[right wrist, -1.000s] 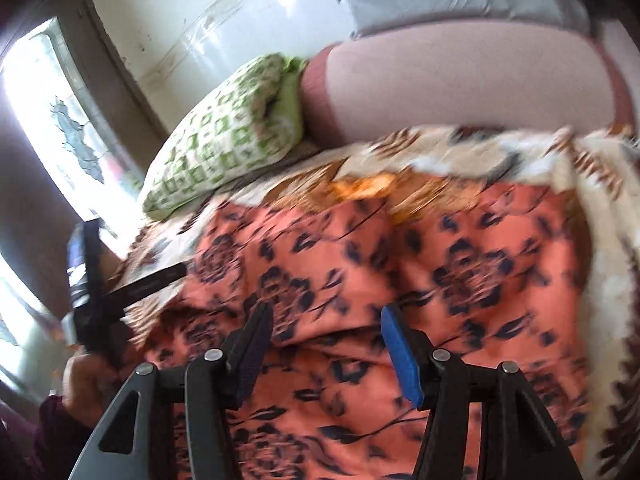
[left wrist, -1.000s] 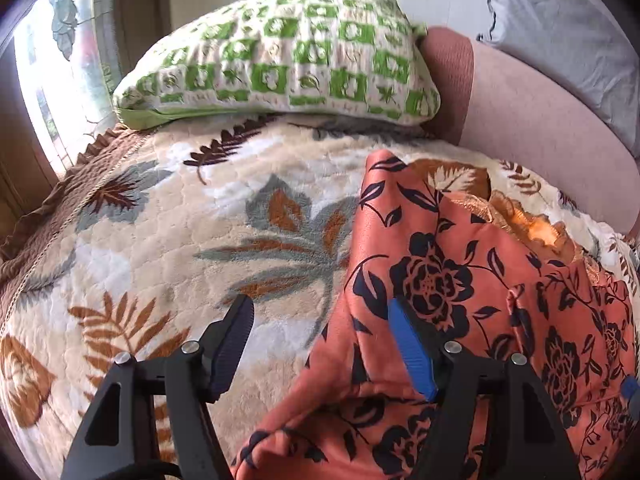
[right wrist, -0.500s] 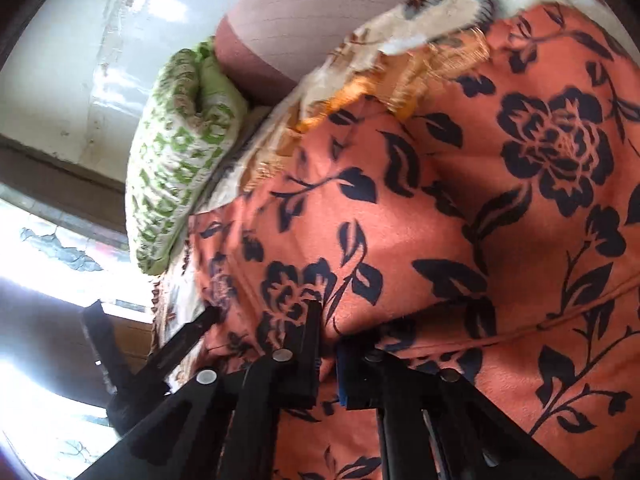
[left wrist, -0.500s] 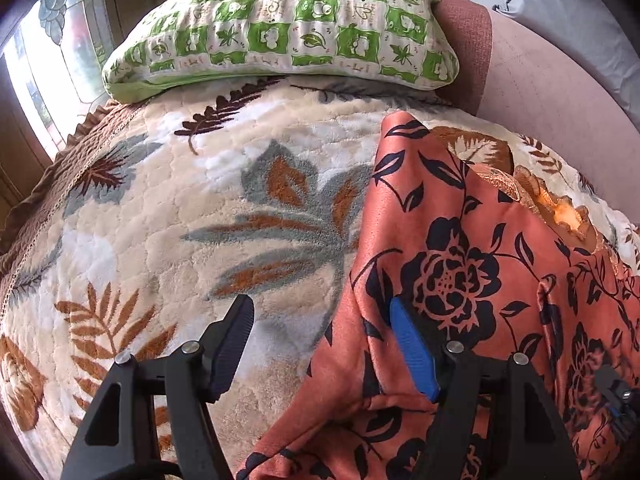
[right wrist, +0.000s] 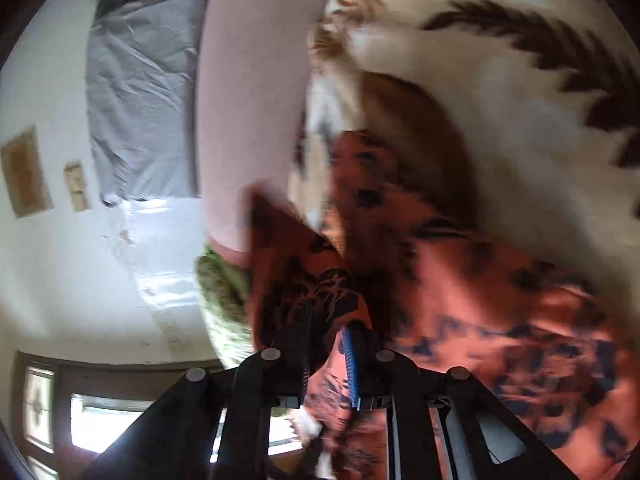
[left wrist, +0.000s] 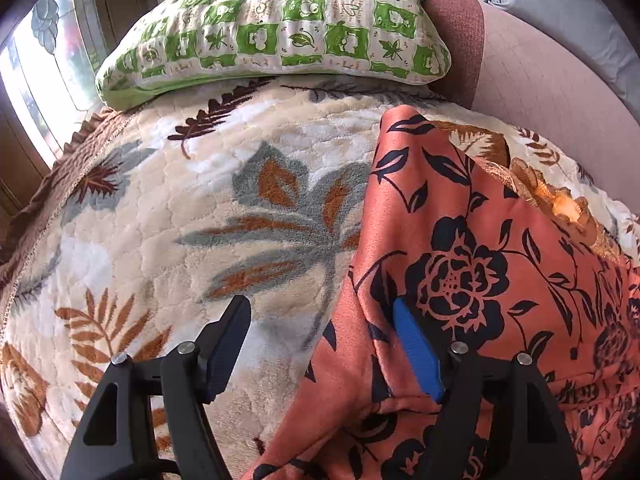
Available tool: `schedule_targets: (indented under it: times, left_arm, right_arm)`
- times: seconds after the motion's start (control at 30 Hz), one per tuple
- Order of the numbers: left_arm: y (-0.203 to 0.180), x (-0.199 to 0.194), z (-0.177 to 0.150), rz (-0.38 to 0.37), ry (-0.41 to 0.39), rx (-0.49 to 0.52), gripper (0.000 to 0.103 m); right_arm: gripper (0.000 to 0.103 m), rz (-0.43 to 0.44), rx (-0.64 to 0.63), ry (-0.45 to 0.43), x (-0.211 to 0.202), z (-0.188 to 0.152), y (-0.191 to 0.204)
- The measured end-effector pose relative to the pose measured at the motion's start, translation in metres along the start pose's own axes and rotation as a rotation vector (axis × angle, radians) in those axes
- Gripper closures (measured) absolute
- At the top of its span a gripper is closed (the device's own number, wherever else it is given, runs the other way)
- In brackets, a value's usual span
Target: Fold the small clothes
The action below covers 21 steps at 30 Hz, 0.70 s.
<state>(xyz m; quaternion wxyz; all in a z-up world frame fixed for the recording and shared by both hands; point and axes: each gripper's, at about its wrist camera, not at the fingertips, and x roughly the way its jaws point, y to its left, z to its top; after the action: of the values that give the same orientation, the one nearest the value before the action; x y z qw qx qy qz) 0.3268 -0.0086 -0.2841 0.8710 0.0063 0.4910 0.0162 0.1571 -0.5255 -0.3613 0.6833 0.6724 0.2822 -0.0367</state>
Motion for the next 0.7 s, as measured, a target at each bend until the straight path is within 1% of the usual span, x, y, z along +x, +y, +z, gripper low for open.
schedule_targets:
  times: [0.03, 0.1, 0.13, 0.17, 0.2, 0.27, 0.3, 0.33, 0.4, 0.47, 0.5, 0.53, 0.57, 0.6, 0.63, 0.67, 0.7]
  left_arm:
    - [0.001, 0.0, 0.0, 0.0, 0.0, 0.0, 0.028]
    - [0.004, -0.001, 0.0, -0.004, 0.002, -0.01, 0.028]
    - [0.005, 0.0, 0.0, -0.006, 0.004, -0.016, 0.028]
    - [0.007, 0.001, 0.0, -0.008, 0.007, -0.021, 0.028]
    - [0.007, 0.001, 0.0, -0.011, 0.011, -0.026, 0.028]
    - [0.006, 0.001, 0.0, -0.005, 0.013, -0.028, 0.028]
    - [0.005, -0.001, 0.0, 0.0, 0.01, -0.028, 0.028]
    - [0.005, -0.004, 0.001, 0.0, -0.005, -0.032, 0.028]
    - [0.003, -0.016, 0.002, -0.016, -0.06, -0.04, 0.029]
    - [0.003, -0.028, 0.003, -0.057, -0.111, -0.045, 0.029]
    - [0.002, -0.031, 0.004, -0.075, -0.126, -0.042, 0.029]
    - [0.0, -0.032, 0.003, -0.084, -0.128, -0.029, 0.029]
    - [-0.003, -0.029, 0.003, -0.084, -0.118, -0.012, 0.029]
    - [-0.006, -0.024, 0.002, -0.076, -0.099, 0.004, 0.029]
    - [-0.008, -0.016, 0.001, -0.062, -0.065, 0.017, 0.029]
    - [-0.009, -0.007, 0.0, -0.041, -0.022, 0.028, 0.029]
    - [-0.009, 0.003, -0.002, -0.025, 0.028, 0.034, 0.028]
  right_arm:
    - [0.077, -0.002, -0.006, 0.007, -0.001, -0.005, -0.004]
    - [0.052, 0.031, 0.002, 0.016, -0.007, -0.014, -0.011]
    - [0.027, 0.064, 0.015, -0.004, -0.014, -0.013, -0.014]
    - [0.023, 0.091, 0.028, -0.04, -0.025, -0.012, -0.018]
    - [0.023, 0.093, 0.036, -0.078, -0.036, -0.007, -0.021]
    - [0.023, 0.085, 0.04, -0.127, -0.056, 0.002, -0.025]
    - [0.023, 0.087, 0.022, -0.15, -0.066, 0.004, -0.022]
    - [0.023, 0.074, -0.02, -0.161, -0.072, 0.006, -0.013]
    - [0.025, 0.047, -0.16, -0.152, -0.073, 0.005, 0.019]
    - [0.033, 0.029, -0.283, -0.113, -0.06, -0.001, 0.046]
    - [0.035, 0.014, -0.34, -0.093, -0.05, -0.005, 0.06]
    - [0.039, -0.019, -0.395, -0.086, -0.042, -0.008, 0.07]
    - [0.041, -0.06, -0.448, -0.091, -0.034, -0.012, 0.079]
    - [0.041, -0.079, -0.483, -0.086, -0.025, -0.012, 0.084]
    - [0.041, -0.081, -0.489, -0.05, -0.014, -0.01, 0.084]
    - [0.042, -0.101, -0.467, -0.001, -0.002, -0.004, 0.079]
    - [0.042, -0.162, -0.432, 0.028, 0.013, 0.002, 0.069]
